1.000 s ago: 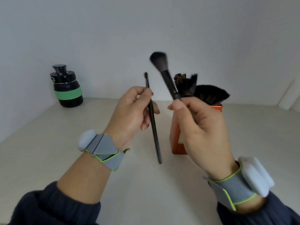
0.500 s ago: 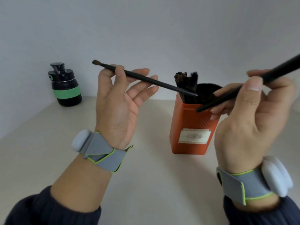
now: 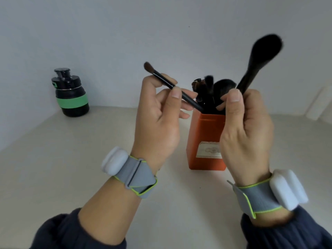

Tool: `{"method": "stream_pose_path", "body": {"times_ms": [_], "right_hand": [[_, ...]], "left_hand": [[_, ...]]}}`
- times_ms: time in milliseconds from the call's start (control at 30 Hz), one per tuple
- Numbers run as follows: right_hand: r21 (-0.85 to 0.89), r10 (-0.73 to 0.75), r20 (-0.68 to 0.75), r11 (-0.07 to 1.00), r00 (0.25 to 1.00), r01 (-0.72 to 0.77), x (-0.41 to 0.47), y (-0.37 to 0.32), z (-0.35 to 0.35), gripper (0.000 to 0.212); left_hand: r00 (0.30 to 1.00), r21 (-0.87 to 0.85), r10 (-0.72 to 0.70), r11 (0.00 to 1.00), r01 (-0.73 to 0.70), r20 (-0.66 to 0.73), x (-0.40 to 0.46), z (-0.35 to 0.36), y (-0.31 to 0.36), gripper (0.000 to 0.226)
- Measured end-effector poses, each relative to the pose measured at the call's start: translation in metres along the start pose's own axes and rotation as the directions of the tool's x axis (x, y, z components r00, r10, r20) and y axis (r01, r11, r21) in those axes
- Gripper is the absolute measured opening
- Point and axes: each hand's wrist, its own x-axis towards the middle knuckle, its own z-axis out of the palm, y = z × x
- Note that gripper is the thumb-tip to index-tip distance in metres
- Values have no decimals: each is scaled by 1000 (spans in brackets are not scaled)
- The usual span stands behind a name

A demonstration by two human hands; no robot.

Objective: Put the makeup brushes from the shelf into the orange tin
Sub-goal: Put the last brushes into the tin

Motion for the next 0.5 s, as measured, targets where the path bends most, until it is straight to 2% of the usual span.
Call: {"method": "stream_pose_path", "body": {"times_ms": [67,200,333,433,500], "right_hand": [[-25,-24,-4,999,1000,24,0,2,0,43],[-23,-74,-17,997,997,74,-2,1,2,20],[-4,-56,26,998,998,56,-3,-2,3,18],[-13,-14,32,1000,999,14,-2,-4,3,7],[-23,1,14,1000,1000,-1,-1,-6,3,15]], "left_hand": [[1000,35,-5,999,4,12,-3,6,-3,7],[1000,135,-17,991,15,14,-8,18,-8,8],[999,192,-40,981,39,2,-10,26,-13,14],[998,160,-63,985,62,-2,-9,27,-12,36],[998,163,-66,984,66,-4,-9,27,-11,47]]}}
